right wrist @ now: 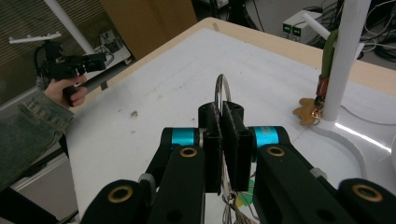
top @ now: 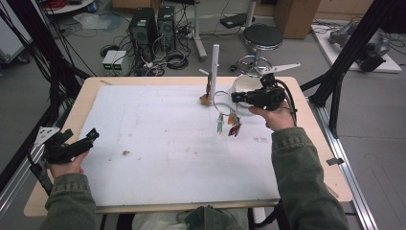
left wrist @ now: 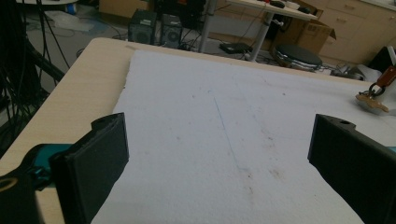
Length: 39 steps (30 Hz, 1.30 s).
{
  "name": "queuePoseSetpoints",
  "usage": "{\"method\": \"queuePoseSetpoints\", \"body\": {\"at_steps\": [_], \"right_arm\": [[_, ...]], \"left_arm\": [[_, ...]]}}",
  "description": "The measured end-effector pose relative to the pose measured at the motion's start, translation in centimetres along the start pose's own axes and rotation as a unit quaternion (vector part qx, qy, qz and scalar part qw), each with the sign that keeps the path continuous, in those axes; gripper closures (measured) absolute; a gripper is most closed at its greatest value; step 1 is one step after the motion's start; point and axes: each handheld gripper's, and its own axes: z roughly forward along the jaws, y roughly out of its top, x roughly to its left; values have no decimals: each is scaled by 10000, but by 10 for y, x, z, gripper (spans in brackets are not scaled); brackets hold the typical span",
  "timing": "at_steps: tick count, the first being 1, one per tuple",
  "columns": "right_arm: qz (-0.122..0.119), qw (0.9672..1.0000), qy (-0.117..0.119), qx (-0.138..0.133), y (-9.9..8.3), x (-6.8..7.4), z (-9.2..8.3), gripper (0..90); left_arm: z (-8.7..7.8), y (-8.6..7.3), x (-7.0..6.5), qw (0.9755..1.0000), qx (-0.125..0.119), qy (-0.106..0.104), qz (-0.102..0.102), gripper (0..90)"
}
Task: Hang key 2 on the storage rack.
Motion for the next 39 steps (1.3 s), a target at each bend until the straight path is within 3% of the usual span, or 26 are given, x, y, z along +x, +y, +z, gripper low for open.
{"method": "queuePoseSetpoints", "body": {"at_steps": [15,21,39], "right_arm": [[151,9998,-106,-86,23,0,5,867],[309,9992,-104,-231,31,-4,8,867],[458,9982,-324,-192,49,-19,22,867]], "left_arm": [[-1,0,1,10000,-12,-11,-16,56],[-1,0,1,10000,-30,-25,-28,56],[-1,0,2,10000,-10,-28,-33,56]]}}
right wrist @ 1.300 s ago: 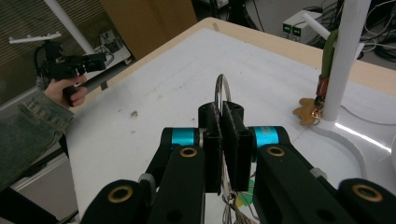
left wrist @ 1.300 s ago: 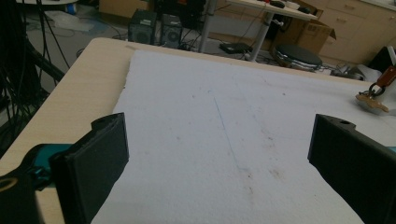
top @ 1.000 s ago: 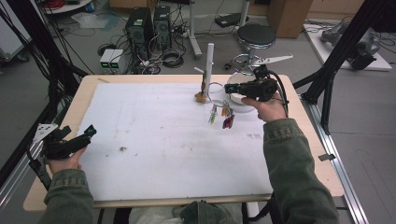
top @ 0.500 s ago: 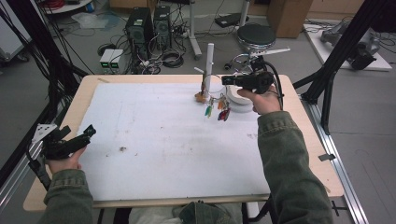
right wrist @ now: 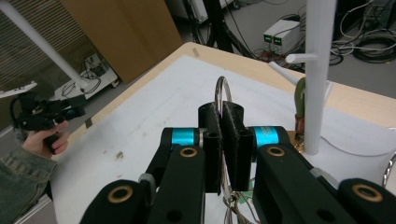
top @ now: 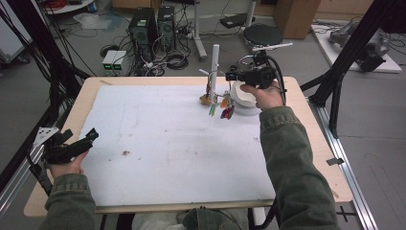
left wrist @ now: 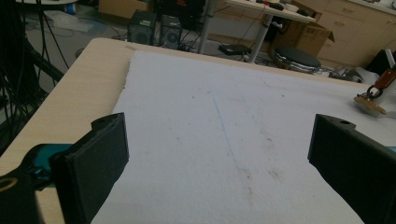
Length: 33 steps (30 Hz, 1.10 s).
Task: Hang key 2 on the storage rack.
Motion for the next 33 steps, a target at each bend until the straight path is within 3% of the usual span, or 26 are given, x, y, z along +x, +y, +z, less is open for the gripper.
{"method": "queuePoseSetpoints", "body": {"at_steps": [17,33], "right_arm": [[73,9997,-223,61,22,-11,9,867],[115,9997,-227,51,43,-21,31,867]], "left_arm": [[0,0,-1,10000,16,-31,-3,56],[-2,-1,2,10000,-34,-21,-86,56]]}}
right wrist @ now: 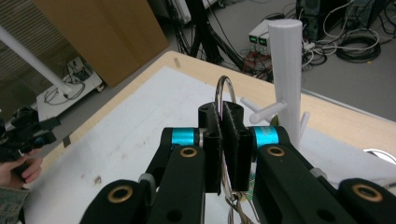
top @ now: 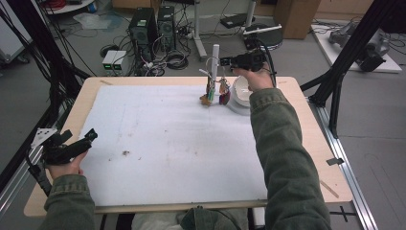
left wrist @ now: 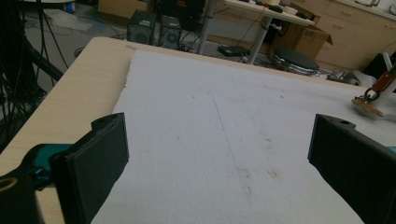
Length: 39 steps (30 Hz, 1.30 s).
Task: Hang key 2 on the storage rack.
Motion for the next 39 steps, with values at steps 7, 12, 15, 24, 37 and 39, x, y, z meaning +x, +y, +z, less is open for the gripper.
{"method": "queuePoseSetpoints", "body": {"at_steps": [7,12,15,24,37,39], "right_arm": [[100,9997,-209,91,0,-13,6,867],[117,9990,-405,134,-2,-24,11,866],[117,9987,-460,170,-3,-28,15,867],[129,9980,-555,271,-11,-39,23,865],[83,9954,-827,472,-18,-32,29,563],[46,9944,-924,515,-18,-28,30,427]], "left_arm": [[0,0,0,10000,6,-10,-15,56],[0,0,0,10000,-1,-11,-17,56],[0,0,0,10000,-10,-14,-27,56],[-1,0,0,10000,-21,-39,-64,56],[-1,0,1,10000,-16,-44,-70,56],[-1,0,1,10000,-22,-46,-64,56]]}}
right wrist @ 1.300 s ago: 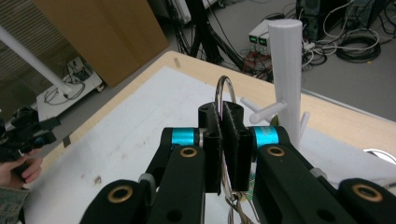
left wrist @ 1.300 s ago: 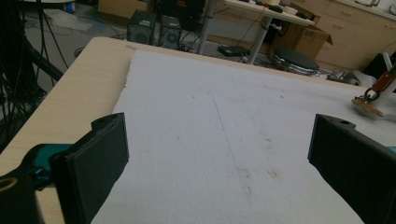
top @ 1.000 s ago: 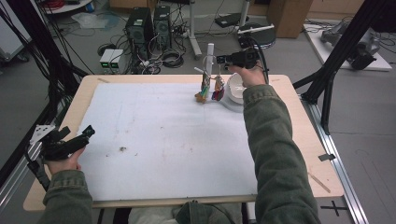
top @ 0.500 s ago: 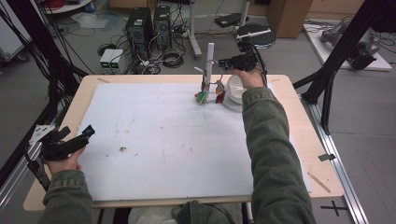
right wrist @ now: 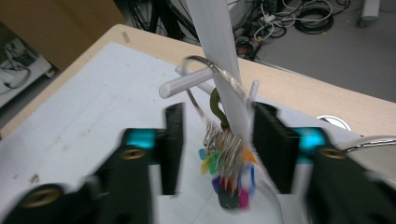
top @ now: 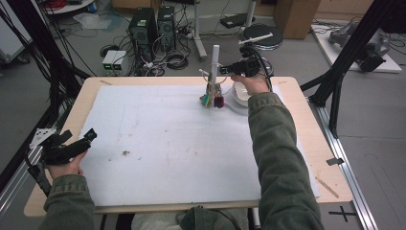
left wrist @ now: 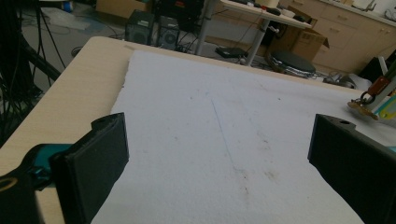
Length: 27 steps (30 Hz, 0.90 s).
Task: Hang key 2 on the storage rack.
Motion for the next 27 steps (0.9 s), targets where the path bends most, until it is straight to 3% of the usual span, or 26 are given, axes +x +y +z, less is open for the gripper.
{"method": "queuePoseSetpoints", "body": {"at_steps": [4,9,17,22,27], "right_arm": [[13,9998,-199,8,1,6,1,238],[-3,9985,-476,262,-1,12,4,5],[-86,9982,-598,-8,0,20,-11,4],[32,9975,-545,-441,-9,18,-23,5],[11,9973,-609,-413,-15,17,-32,5]], "left_arm": [[0,0,0,10000,-17,2,-22,56],[0,0,0,10000,-13,-1,-21,56],[-1,0,0,10000,-28,-3,-32,56],[-1,0,0,10000,-25,-6,-28,56],[-1,0,0,10000,-26,3,-20,56]]}}
